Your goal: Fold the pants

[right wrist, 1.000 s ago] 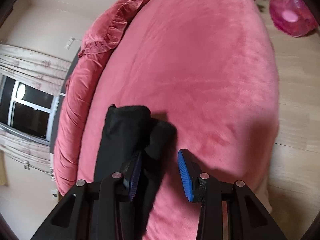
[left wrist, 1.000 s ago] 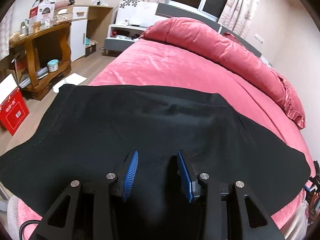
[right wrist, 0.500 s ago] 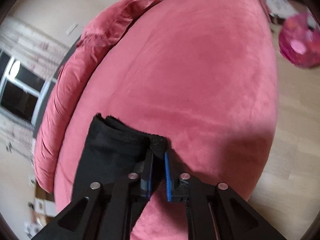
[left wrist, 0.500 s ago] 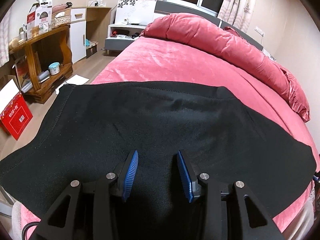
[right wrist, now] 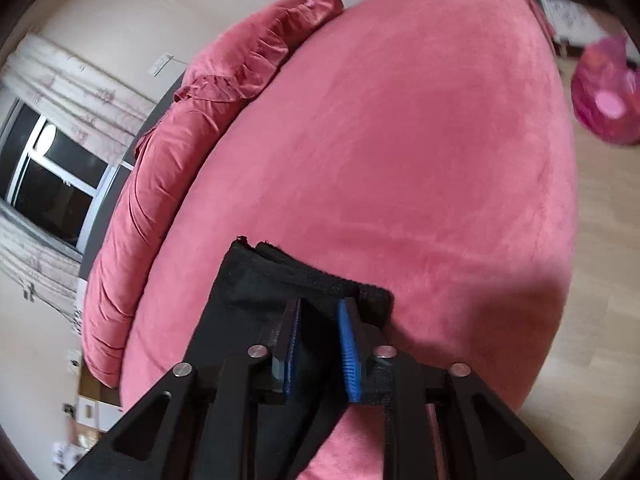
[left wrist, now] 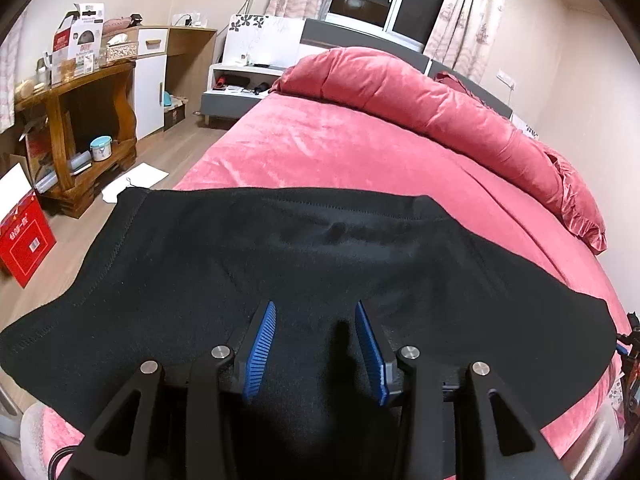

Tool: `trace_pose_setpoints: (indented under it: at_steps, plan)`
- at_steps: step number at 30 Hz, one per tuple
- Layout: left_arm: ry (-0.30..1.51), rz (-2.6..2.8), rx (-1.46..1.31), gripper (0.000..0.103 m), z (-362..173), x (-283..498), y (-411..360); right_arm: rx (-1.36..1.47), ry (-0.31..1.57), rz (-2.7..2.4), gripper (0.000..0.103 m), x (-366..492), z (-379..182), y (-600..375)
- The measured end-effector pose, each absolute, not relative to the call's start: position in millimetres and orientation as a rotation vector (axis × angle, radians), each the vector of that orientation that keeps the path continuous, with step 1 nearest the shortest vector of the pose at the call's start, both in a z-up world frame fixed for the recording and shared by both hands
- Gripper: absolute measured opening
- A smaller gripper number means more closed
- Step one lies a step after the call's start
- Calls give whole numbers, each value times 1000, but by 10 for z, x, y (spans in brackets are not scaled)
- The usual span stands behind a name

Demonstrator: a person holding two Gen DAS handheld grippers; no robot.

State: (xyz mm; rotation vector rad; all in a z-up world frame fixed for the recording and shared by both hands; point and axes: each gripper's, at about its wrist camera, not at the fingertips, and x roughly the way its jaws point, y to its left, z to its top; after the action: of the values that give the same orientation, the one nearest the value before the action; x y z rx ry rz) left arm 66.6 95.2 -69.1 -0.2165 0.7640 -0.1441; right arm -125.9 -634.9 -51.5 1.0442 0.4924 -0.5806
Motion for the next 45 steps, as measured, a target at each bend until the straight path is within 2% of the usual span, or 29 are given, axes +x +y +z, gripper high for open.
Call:
trace_pose_setpoints:
  at_steps: [3, 5, 9, 12, 14, 16, 19, 21, 22, 26, 30, 32, 33, 36, 38, 39, 45]
  plan:
    - [775, -141, -215, 43, -713, 680, 954, 951, 456, -621, 0, -1328, -313, -6262]
    - [788, -141, -209, 43, -739, 694, 942, 929, 442, -672, 0, -1427, -263, -6267]
    - [805, -147, -190, 43, -766, 709, 897, 942, 542, -715, 1, -1479, -436, -6372]
    - [796, -146, -194, 43, -760, 693, 909, 1012, 497, -639, 8, -1558, -491, -6326]
    - [801, -143, -193, 43, -768, 699, 909, 983, 474, -599, 25, -1534, -456, -6227]
    - [799, -144, -190, 43, -761, 695, 899, 915, 480, -572, 31, -1415, -381, -6147]
    - [787, -150, -189, 43, -736, 682, 898, 937, 550, -582, 31, -1177, -431, -6211]
    - [786, -146, -192, 44, -733, 677, 909, 939, 581, -586, 27, -1054, -472, -6229]
    - [786, -145, -194, 44, -734, 673, 919, 908, 592, -593, 13, -1008, -451, -6210]
    - [785, -136, -208, 46, -739, 667, 950, 863, 516, -617, 11, -1101, -275, -6097]
    - [810, -140, -196, 46, -785, 701, 930, 894, 605, -669, 12, -1104, -503, -6160]
    - [808, -145, -194, 46, -779, 696, 929, 944, 580, -657, 14, -1154, -568, -6193]
    - [806, -147, -196, 47, -777, 693, 935, 957, 563, -657, 15, -1183, -563, -6185]
    - [809, -145, -200, 47, -789, 698, 937, 960, 503, -665, 30, -1306, -480, -6124]
    - [808, -147, -195, 47, -786, 700, 919, 946, 486, -687, 57, -1365, -442, -6088]
    - [806, -151, -194, 47, -782, 699, 913, 954, 488, -685, 60, -1377, -462, -6093]
    - [798, -148, -205, 47, -762, 684, 938, 1082, 506, -511, 60, -1151, -721, -6193]
